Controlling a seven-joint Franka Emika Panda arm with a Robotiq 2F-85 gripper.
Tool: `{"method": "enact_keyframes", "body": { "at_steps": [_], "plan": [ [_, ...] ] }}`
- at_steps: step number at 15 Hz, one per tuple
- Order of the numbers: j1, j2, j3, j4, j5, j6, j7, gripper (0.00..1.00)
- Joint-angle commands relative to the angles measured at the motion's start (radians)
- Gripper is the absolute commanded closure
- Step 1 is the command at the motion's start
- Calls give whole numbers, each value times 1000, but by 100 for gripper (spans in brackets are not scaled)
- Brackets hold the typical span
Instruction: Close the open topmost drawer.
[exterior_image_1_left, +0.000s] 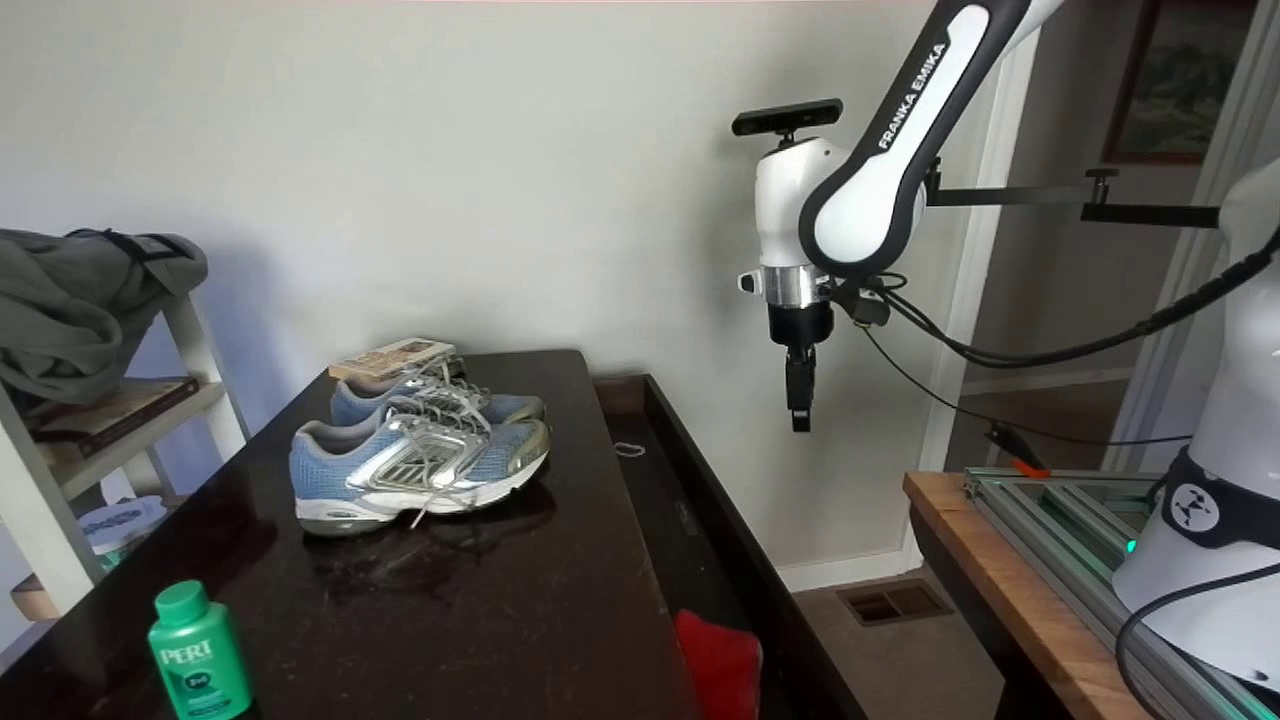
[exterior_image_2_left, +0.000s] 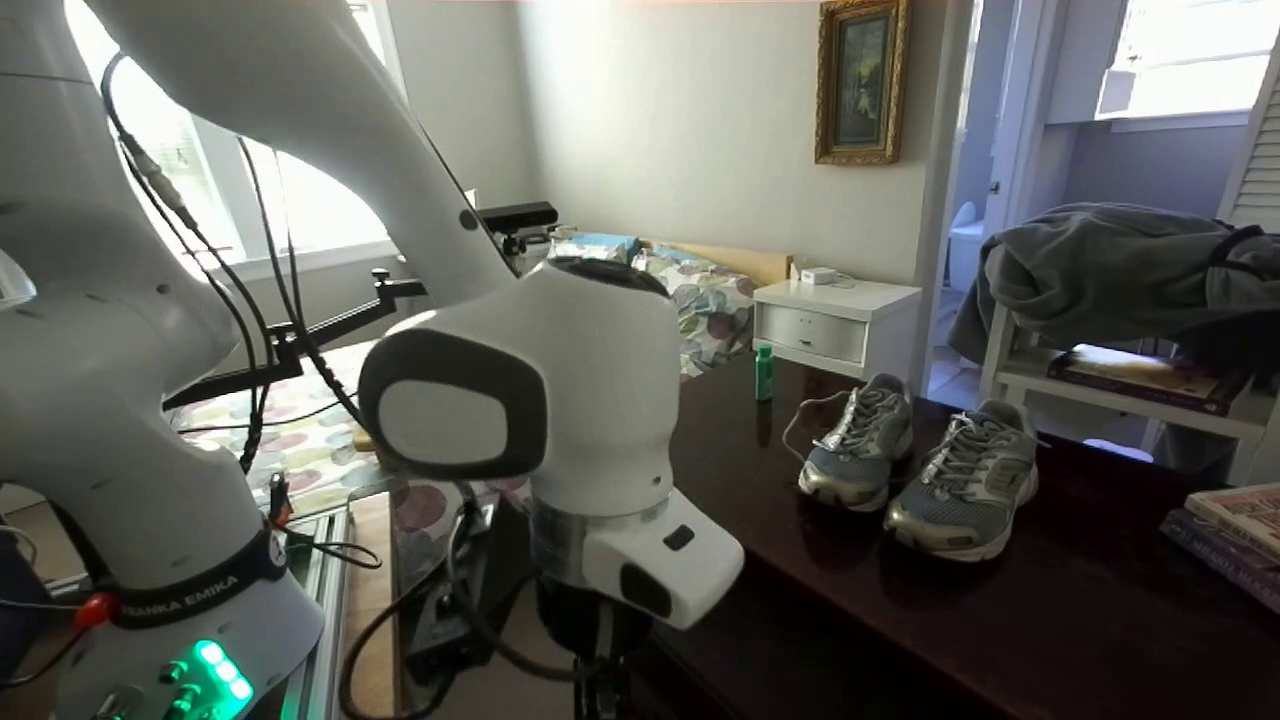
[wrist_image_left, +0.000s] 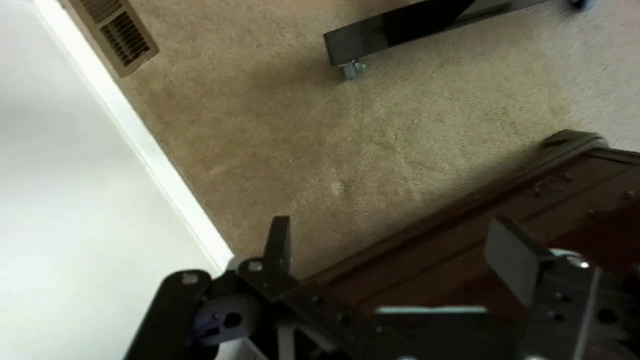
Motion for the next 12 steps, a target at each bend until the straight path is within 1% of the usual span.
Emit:
{"method": "enact_keyframes", "body": {
  "at_steps": [1,2,4,5,6,8,10,11,12],
  "plan": [
    [-21,140,-46,17,-108,265,49,0],
    [-22,172,-48,22,-82,302,40,0],
    [-10,229,-59,23,-69,369,31,0],
    [-4,266,-61,27,-60,438,35,0],
    [-10,193,-61,2,-45,360,0,0],
    [-5,240,-60,7,-38,418,-1,0],
    [-4,257,-59,16,-36,427,-1,0],
    [-83,238,30,0,6,443,-44,0],
    [-115,261,71,9,19,497,-73,0]
  ]
}}
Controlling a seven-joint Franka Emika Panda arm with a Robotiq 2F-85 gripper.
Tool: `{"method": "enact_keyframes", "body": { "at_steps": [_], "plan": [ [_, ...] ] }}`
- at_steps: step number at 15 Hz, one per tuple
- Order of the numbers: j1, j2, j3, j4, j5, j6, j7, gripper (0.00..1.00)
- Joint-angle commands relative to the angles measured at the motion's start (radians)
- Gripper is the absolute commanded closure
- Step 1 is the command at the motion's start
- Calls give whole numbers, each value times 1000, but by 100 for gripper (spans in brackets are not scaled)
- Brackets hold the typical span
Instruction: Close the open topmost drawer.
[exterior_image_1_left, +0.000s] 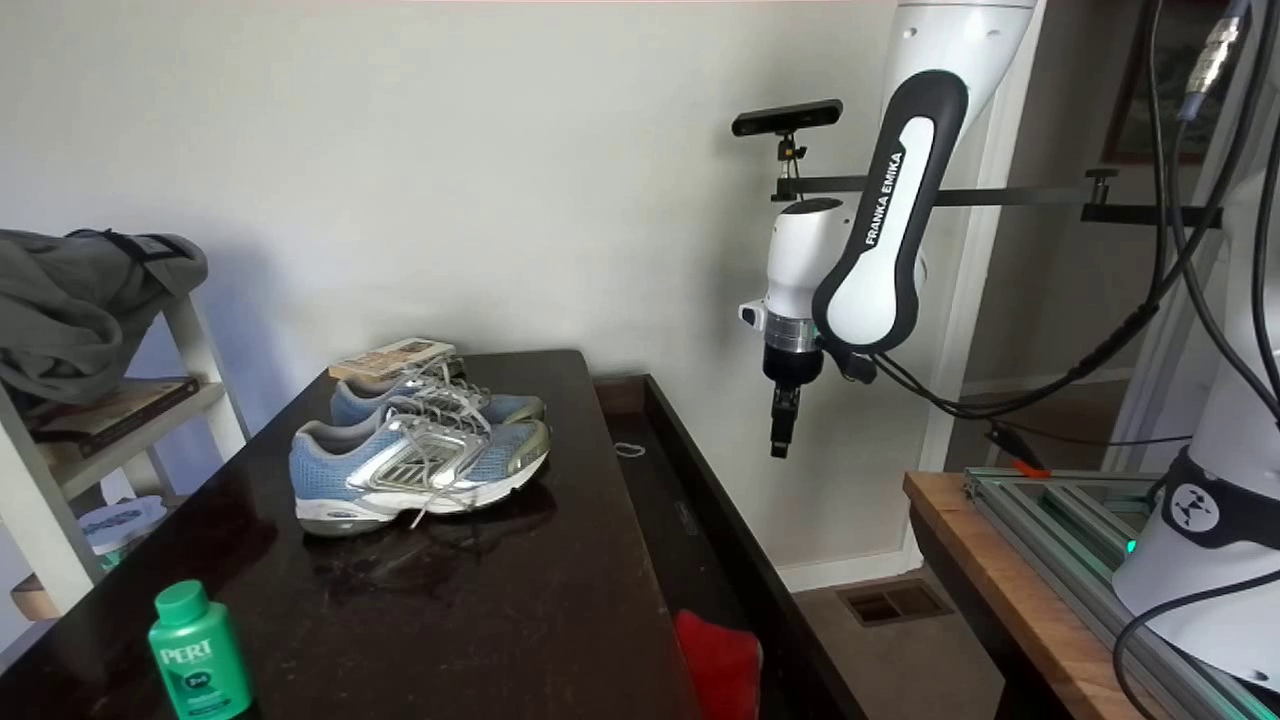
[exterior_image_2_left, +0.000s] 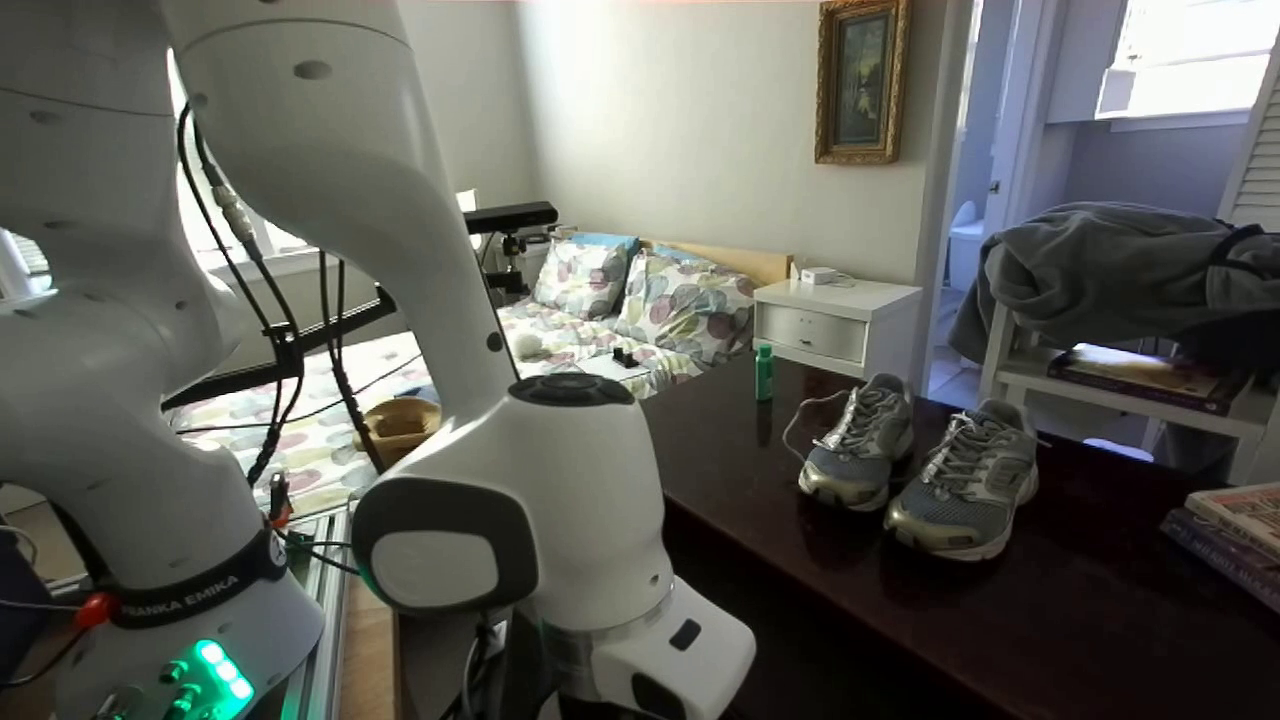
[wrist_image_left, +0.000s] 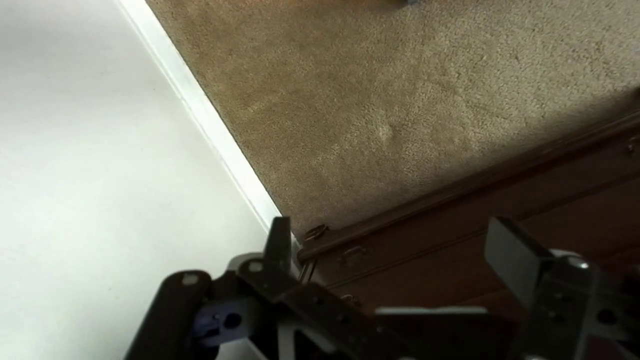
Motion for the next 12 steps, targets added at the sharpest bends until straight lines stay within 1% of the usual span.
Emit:
{"method": "enact_keyframes", "body": {
  "at_steps": [1,2,3,4,5,6,7,8,9,11,12],
  "plan": [
    [-114,19,145,5,70,84,-114,0],
    [-209,21,251,7,60,94,-147,0],
    [-263,11,332,-19,103,96,-211,0],
    [-316,29,409,-23,128,100,-257,0],
    [-387,47,491,-10,147,72,-297,0],
    [-466,80,572,16,142,63,-328,0],
    [-551,84,648,26,130,24,-356,0],
    [-606,109,698,45,122,7,-385,0],
    [-652,114,728,51,116,-12,-412,0],
    [-725,147,774,77,112,-24,-460,0],
    [-740,149,774,80,105,-20,-477,0]
  ]
}}
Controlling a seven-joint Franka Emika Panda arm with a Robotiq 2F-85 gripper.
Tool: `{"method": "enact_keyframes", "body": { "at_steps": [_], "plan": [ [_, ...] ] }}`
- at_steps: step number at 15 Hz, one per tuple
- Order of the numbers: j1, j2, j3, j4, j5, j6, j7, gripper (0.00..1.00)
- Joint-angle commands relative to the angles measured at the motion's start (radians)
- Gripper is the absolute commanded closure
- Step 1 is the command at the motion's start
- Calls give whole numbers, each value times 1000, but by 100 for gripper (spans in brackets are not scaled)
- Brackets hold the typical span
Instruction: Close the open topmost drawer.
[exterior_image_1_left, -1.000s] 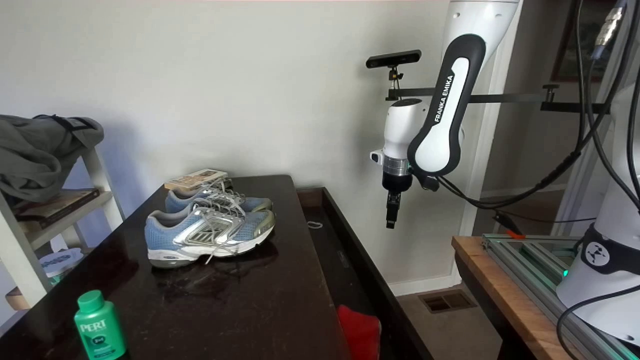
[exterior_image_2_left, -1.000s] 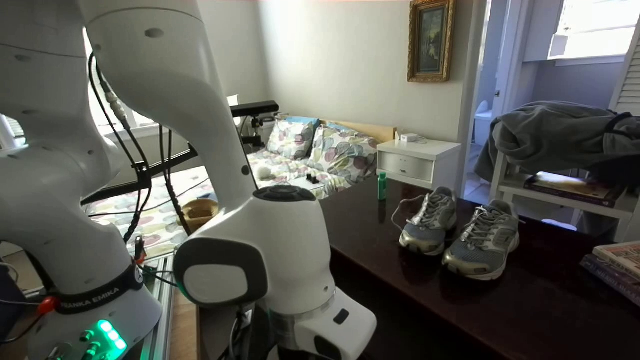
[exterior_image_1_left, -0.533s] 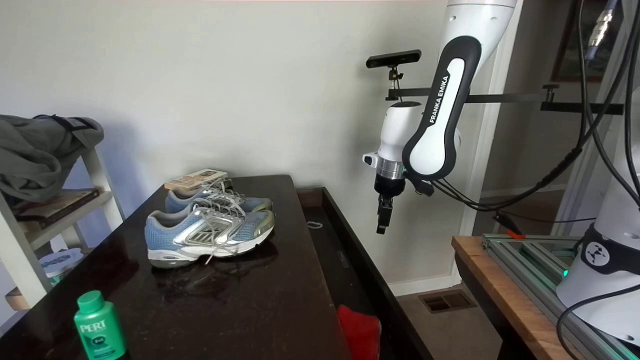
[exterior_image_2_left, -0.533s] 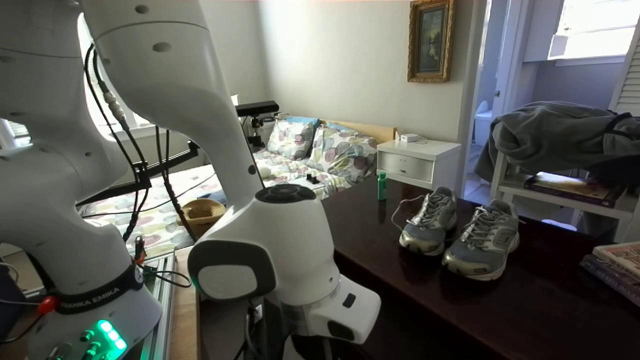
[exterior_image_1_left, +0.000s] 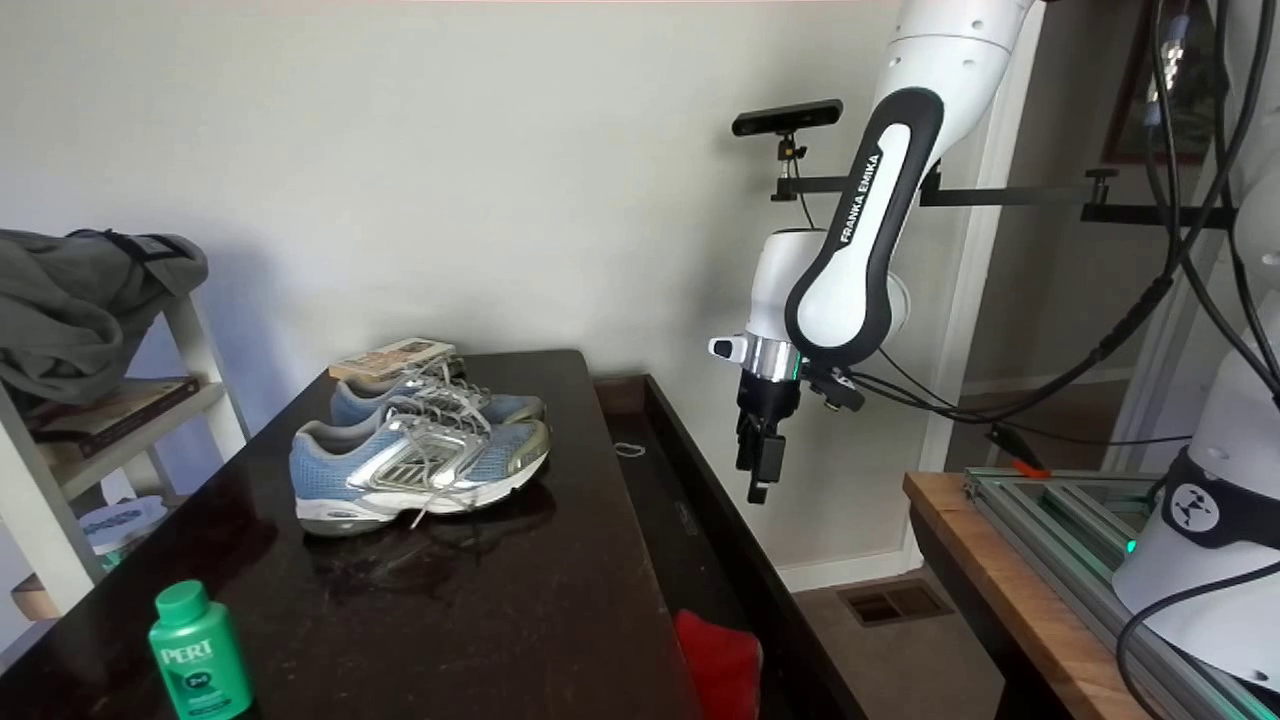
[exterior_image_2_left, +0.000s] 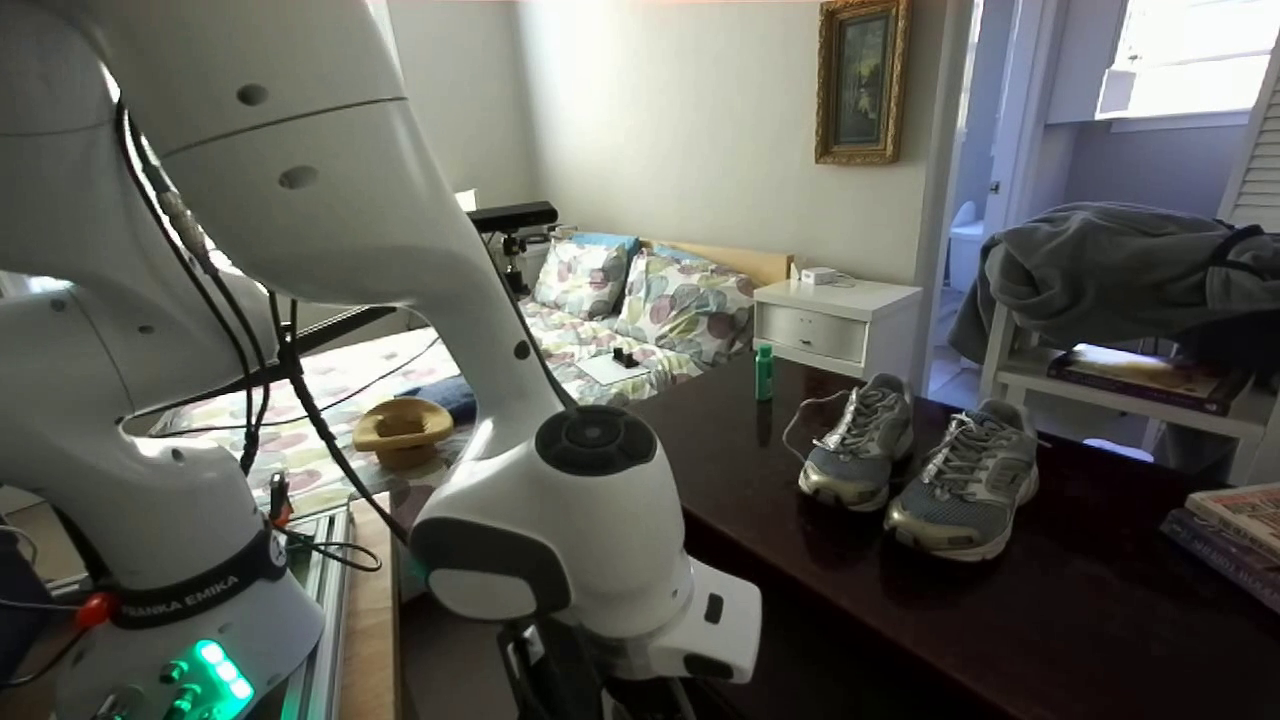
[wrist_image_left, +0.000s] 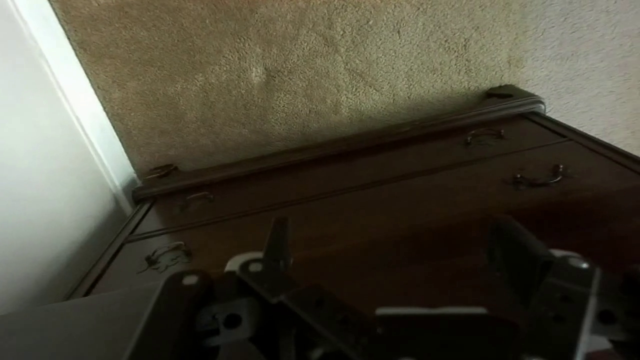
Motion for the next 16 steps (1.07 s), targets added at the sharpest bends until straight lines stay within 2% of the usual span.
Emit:
{"method": "enact_keyframes", "body": {
  "at_steps": [1,6,16],
  "plan": [
    [-105,46,61,49,-7,-27,-90,0],
    [-211,88,155,67,-3,-3,-177,0],
    [-295,159,261,80,-6,41,-251,0]
  ]
}}
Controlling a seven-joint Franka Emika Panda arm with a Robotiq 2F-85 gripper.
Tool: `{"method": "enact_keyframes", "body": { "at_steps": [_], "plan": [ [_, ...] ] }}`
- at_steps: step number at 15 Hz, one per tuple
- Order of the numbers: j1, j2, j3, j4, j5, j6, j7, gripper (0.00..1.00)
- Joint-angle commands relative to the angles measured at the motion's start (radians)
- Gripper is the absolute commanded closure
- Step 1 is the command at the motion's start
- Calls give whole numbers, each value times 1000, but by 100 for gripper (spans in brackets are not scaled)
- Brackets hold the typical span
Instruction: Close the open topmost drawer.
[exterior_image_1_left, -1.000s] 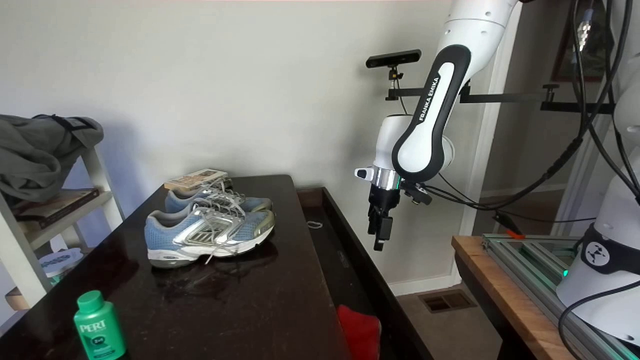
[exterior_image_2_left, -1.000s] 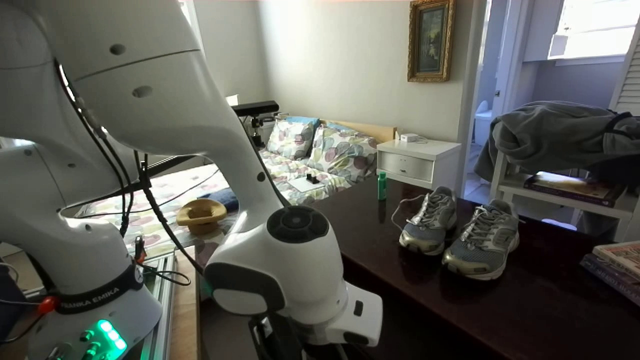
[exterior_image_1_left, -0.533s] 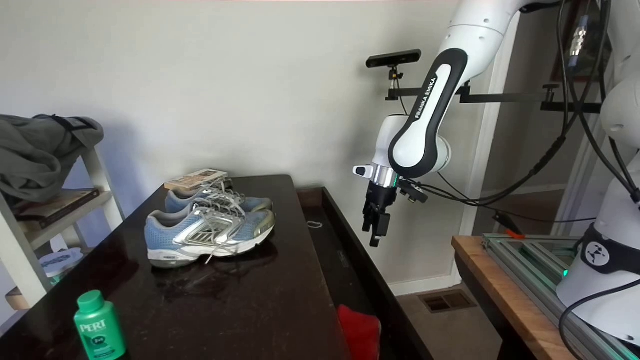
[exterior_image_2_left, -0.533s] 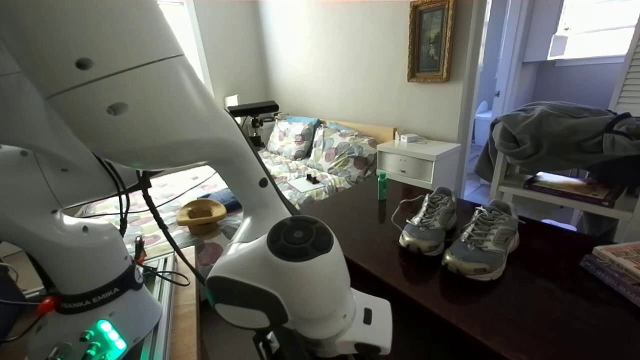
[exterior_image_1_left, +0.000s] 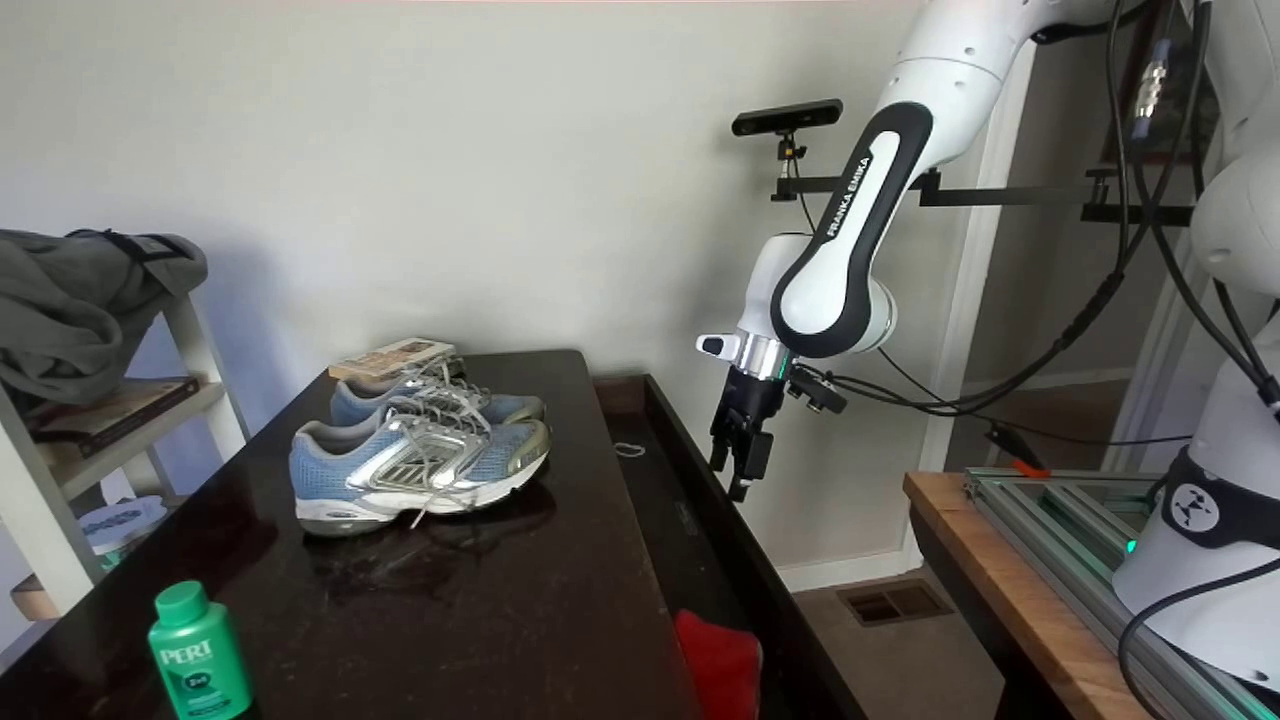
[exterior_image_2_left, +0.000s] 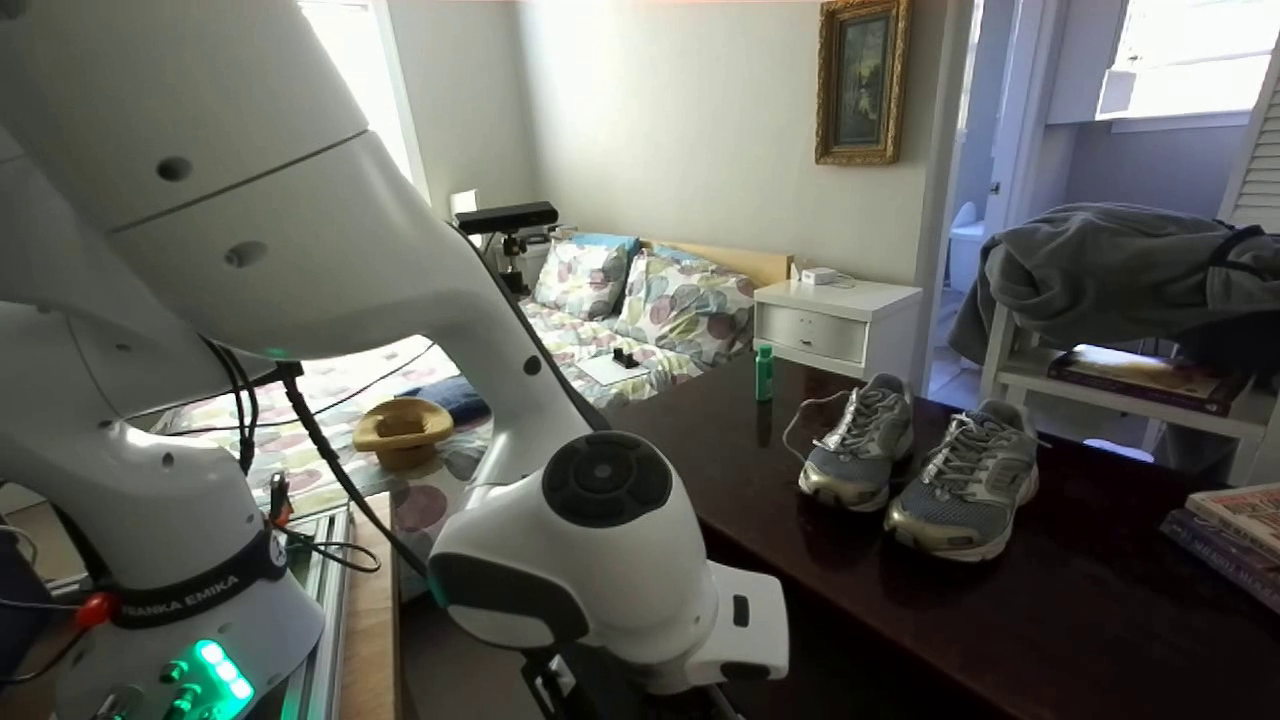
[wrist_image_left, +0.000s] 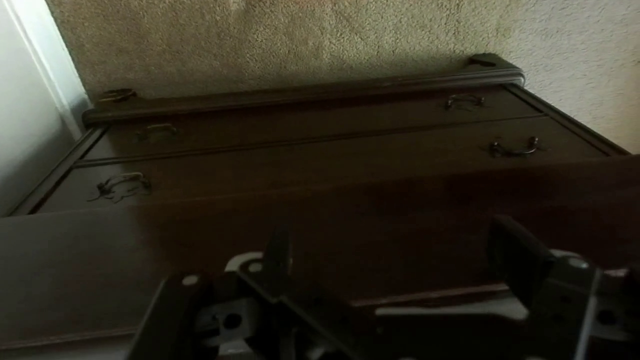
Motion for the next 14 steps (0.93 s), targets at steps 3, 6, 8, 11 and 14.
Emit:
{"method": "enact_keyframes", "body": {
  "at_steps": [3,6,8,11,14],
  "plan": [
    [-47,63,39,25,-17,40,-44,0],
    [-52,73,42,25,-27,56,-50,0],
    [-55,75,52,25,-29,60,-51,0],
    [-62,75,79,30,-24,64,-54,0],
    [-67,77,105,39,-13,78,-42,0]
  ]
}}
